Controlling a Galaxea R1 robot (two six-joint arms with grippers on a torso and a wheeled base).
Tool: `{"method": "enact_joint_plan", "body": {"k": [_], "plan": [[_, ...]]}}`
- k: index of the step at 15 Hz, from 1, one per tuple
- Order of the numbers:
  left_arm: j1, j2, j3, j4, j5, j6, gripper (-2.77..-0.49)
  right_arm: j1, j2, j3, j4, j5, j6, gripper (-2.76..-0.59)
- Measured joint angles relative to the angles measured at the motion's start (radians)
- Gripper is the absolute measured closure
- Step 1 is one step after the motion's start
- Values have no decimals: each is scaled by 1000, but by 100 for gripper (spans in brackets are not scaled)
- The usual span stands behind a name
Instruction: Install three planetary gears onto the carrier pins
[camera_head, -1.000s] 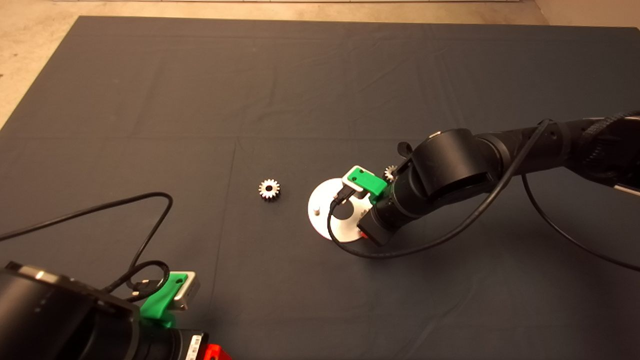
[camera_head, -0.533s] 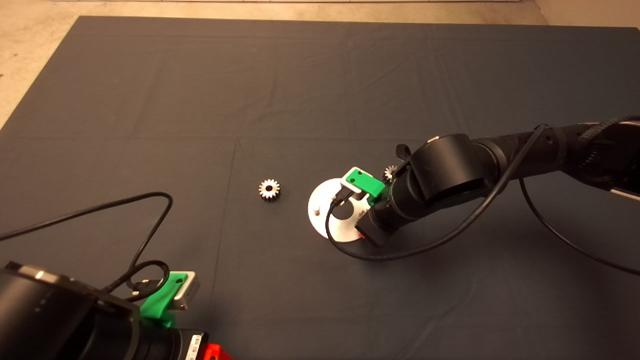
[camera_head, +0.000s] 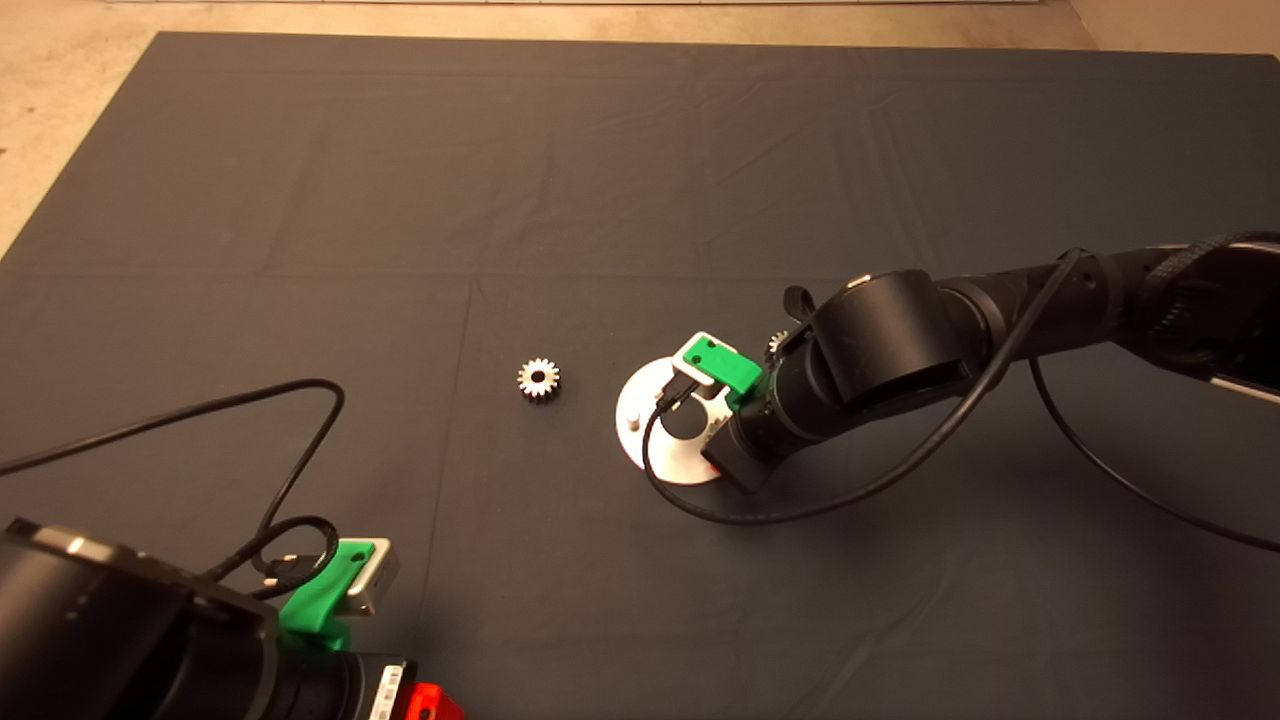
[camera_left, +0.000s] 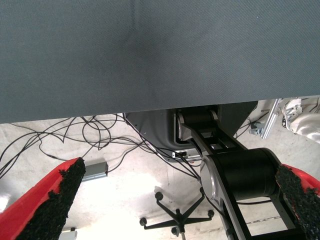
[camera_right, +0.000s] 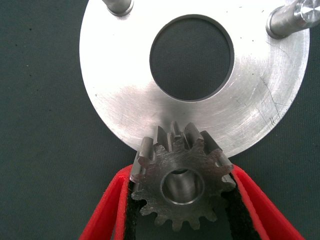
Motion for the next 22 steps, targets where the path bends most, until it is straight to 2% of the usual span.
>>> {"method": "enact_joint_plan", "body": {"k": [8, 11, 15, 22], "plan": [[-8, 0, 0, -6, 0, 0, -277, -1, -3, -2, -10, -2, 0, -102], [-8, 0, 0, -10, 0, 0, -277, -15, -3, -2, -12, -2, 0, -102], [-9, 0, 0, -11, 0, 0, -277, -17, -3, -3, -16, -2, 0, -102], [-14, 0, 0, -14, 0, 0, -277, -36, -3, -3, -43, -8, 0, -102]]}}
